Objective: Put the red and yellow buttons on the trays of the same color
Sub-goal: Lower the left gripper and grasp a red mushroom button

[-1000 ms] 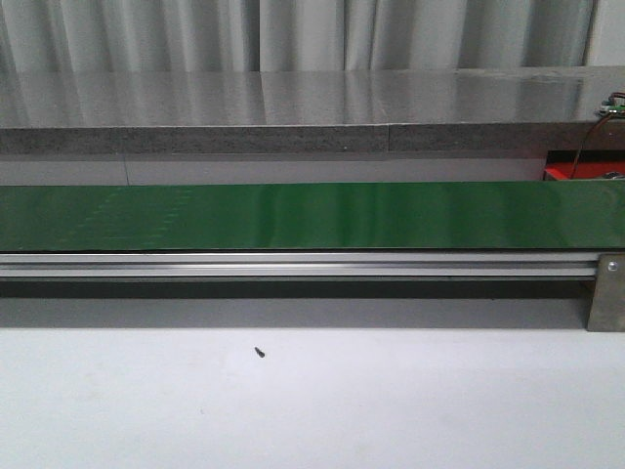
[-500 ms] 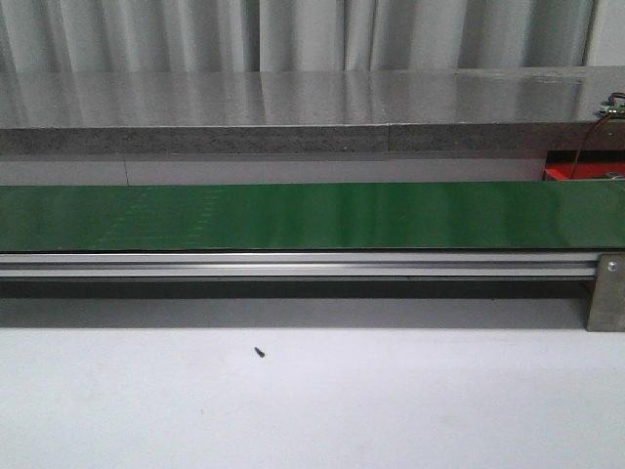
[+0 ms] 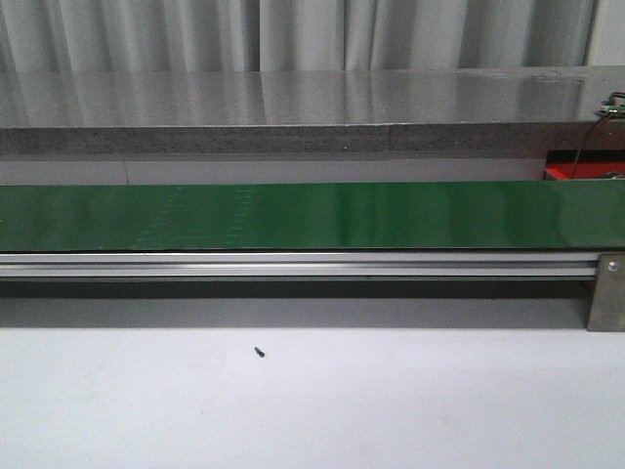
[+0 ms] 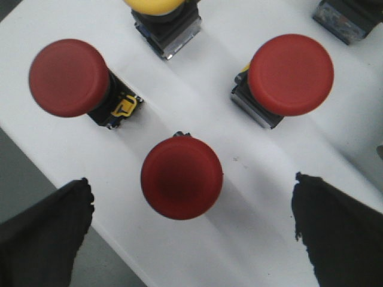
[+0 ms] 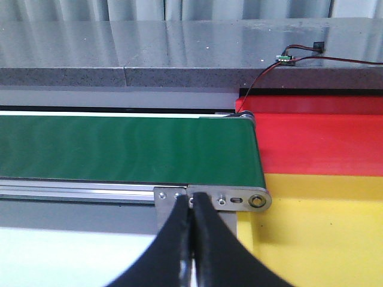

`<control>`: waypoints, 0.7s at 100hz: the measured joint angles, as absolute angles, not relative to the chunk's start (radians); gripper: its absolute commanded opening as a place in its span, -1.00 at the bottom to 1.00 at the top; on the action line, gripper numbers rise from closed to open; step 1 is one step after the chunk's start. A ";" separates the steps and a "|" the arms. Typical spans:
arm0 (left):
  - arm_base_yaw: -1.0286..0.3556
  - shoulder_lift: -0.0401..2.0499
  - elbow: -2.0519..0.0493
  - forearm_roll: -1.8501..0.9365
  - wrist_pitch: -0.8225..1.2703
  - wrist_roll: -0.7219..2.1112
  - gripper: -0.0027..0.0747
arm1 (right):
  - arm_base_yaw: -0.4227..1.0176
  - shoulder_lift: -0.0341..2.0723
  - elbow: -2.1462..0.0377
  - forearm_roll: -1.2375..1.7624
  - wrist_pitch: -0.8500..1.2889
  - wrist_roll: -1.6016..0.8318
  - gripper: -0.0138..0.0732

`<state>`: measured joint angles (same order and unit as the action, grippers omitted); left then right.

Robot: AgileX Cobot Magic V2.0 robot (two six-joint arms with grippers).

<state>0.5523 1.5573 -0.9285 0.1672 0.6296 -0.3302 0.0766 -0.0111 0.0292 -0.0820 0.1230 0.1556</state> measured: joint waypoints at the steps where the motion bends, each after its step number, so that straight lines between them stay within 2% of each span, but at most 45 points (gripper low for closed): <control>1: 0.552 1.560 -0.929 0.165 0.627 -0.328 0.72 | 0.077 -0.011 0.029 -0.082 0.123 0.156 -0.84; 70: 0.552 1.658 -0.947 0.153 0.568 -0.314 0.72 | 0.077 -0.011 0.029 -0.082 0.123 0.156 -0.84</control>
